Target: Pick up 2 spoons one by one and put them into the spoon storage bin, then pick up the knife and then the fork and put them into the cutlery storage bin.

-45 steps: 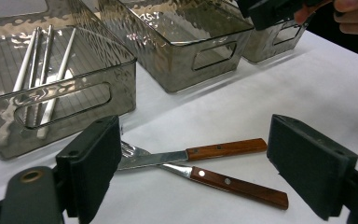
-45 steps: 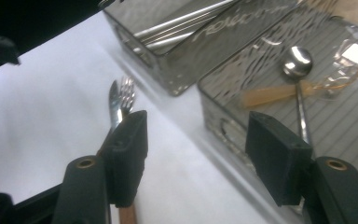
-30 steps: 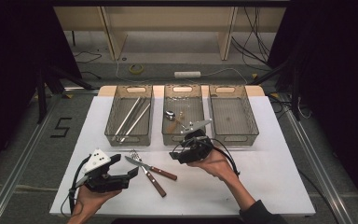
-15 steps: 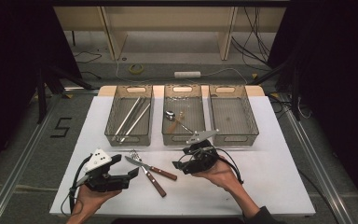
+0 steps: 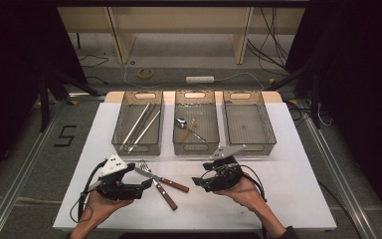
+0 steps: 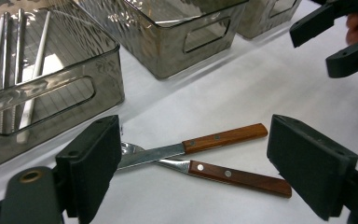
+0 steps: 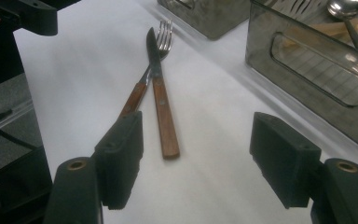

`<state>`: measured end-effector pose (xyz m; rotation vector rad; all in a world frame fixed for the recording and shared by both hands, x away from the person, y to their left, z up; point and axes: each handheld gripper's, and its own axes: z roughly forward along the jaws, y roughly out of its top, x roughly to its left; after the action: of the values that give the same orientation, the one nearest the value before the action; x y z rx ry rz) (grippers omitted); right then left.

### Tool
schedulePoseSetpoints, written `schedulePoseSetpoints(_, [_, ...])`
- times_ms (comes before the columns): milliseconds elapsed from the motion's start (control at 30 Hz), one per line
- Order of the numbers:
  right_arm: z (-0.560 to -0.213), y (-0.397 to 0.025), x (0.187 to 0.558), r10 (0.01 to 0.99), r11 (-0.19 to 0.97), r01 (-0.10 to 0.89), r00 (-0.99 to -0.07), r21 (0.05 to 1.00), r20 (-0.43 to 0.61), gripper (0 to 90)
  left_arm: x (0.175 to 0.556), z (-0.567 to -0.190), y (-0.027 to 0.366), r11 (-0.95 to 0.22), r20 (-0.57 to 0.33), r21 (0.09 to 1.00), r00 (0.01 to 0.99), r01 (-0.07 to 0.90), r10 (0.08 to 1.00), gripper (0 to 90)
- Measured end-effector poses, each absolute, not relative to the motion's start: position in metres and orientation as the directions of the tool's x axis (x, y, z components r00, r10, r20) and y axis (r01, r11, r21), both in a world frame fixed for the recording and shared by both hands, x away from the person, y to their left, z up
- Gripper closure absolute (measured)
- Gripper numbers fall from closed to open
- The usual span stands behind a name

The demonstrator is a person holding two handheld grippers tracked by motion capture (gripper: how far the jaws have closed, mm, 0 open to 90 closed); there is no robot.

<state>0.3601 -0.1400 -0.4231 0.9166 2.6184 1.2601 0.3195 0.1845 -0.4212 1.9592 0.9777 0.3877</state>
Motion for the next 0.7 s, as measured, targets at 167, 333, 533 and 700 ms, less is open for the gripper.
schedulePoseSetpoints(167, [-0.424,-0.146,0.357,0.557,0.473,0.477,-0.813,0.741,0.169,35.6,0.328,-0.418,0.180,-0.334,-0.085,0.808,0.658,0.485,0.748,17.2])
schedulePoseSetpoints(333, [-0.425,-0.151,0.355,0.563,0.462,0.482,-0.808,0.745,0.173,35.4,0.336,-0.417,0.175,-0.382,-0.055,0.789,0.675,0.482,0.736,17.2])
schedulePoseSetpoints(533, [-0.427,-0.155,0.353,0.567,0.459,0.487,-0.804,0.743,0.177,35.4,0.347,-0.417,0.169,-0.435,-0.031,0.757,0.692,0.488,0.722,17.2])
schedulePoseSetpoints(700, [-0.427,-0.157,0.351,0.566,0.458,0.486,-0.805,0.744,0.177,35.2,0.357,-0.418,0.160,-0.498,0.003,0.723,0.718,0.479,0.696,17.3])
